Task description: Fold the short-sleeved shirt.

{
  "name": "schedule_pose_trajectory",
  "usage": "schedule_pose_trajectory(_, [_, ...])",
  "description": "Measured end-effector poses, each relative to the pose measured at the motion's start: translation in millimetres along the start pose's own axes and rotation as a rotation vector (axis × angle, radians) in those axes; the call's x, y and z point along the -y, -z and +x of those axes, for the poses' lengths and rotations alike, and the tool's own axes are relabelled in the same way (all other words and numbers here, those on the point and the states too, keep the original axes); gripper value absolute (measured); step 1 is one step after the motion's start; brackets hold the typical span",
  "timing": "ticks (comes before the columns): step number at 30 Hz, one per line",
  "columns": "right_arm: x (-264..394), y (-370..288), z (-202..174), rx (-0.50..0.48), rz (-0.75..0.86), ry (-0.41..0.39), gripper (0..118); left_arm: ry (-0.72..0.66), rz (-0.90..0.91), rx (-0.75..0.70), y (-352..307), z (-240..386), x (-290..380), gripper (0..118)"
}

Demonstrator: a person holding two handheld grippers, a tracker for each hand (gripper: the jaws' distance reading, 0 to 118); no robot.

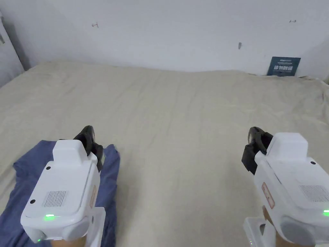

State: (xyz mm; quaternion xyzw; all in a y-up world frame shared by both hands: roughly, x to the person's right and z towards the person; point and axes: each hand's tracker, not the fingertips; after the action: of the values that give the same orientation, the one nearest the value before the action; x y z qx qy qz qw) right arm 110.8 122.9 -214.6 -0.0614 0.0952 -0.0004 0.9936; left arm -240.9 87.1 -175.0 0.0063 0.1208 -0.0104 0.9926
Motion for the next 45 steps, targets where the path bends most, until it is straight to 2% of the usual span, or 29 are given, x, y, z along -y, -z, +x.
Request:
schedule_pose_trajectory(15, [-5, 50, -135, -0.330, 0.023, -0.024, 0, 0.037, 0.000, -0.345, -60, -137, -8, 1])
schedule_pose_trajectory(24, [0, 49, -194, -0.459, 0.007, -0.031, 0, 0.042, -0.012, -0.477, -102, -188, -8, 1])
schedule_pose_trajectory(35, [2, 44, -204, -0.486, -0.002, -0.030, 0, 0.035, -0.020, -0.514, -115, -202, -5, 1])
schedule_pose_trajectory(45, [0, 48, -194, -0.460, 0.001, -0.045, 0, 0.015, -0.038, -0.442, -95, -191, -2, 1])
